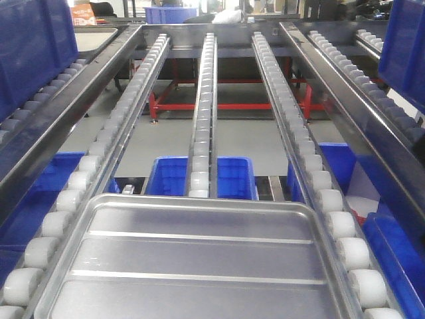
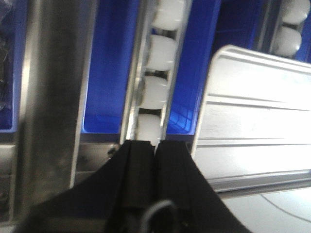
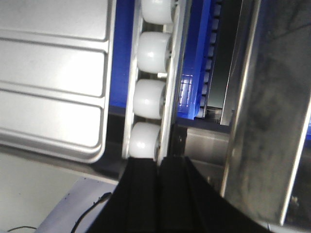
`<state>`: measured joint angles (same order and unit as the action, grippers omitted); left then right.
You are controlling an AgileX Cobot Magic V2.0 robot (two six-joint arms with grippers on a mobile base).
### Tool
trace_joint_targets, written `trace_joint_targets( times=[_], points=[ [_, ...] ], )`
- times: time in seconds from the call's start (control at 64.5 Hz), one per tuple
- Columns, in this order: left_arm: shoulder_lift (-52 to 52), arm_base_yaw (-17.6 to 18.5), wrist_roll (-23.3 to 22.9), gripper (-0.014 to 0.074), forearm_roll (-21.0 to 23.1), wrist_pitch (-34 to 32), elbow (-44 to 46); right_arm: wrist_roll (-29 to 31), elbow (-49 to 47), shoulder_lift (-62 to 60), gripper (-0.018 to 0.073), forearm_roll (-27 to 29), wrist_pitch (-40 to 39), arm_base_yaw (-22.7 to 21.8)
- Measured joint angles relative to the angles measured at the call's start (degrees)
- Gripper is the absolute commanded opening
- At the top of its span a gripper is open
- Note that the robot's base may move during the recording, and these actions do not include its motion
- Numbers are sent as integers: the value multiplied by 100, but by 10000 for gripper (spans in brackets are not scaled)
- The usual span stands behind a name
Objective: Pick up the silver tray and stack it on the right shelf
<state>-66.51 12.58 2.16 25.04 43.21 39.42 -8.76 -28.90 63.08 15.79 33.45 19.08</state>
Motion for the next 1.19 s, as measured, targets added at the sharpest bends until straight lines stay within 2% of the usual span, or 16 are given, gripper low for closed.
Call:
trace_joint_targets(
  times=[0.078, 0.155, 0.217, 0.326, 0.403, 0.45, 0.527, 0.652, 0.714, 0.791, 0.977, 1.194],
  points=[
    [-115, 454, -356, -94, -209, -233, 39, -119, -71, 278, 59, 22, -75, 0],
    [-289, 997, -1188, -94, -745, -485, 124, -319, -233, 534, 59, 36, -47, 0],
    [-456, 1476, -2091, -94, -1484, -606, 210, -507, -387, 795, 59, 40, -34, 11],
    [-824, 2274, -3866, -94, -3111, -427, 439, -868, -704, 1159, 59, -61, -164, 178],
    [-1075, 2697, -4702, -94, -3959, -166, 601, -1293, -927, 1419, 59, -353, -280, 412],
    [-1215, 2887, -4966, -94, -4156, -125, 695, -1540, -1028, 1517, 59, -549, -311, 565],
    [-1395, 3092, -5146, -94, -4254, -125, 837, -2231, -1170, 1732, 59, -1117, -370, 823],
    [-1687, 3216, -5235, -94, -4203, -148, 1046, -3464, -1429, 2100, 59, -2128, -248, 1090],
    [-1811, 3216, -5259, -94, -4181, -161, 1094, -3739, -1530, 2222, 59, -2426, -180, 1193],
    [-1874, 3216, -5259, -94, -4168, -177, 1115, -3906, -1583, 2318, 57, -2635, -166, 1315],
    [-1889, 3216, -5271, -94, -4165, -185, 1119, -3990, -1605, 2347, 57, -2702, -166, 1633],
    [-1889, 3216, -5271, -94, -4144, -200, 1119, -4005, -1605, 2347, 57, -2610, -131, 1667]
  ],
)
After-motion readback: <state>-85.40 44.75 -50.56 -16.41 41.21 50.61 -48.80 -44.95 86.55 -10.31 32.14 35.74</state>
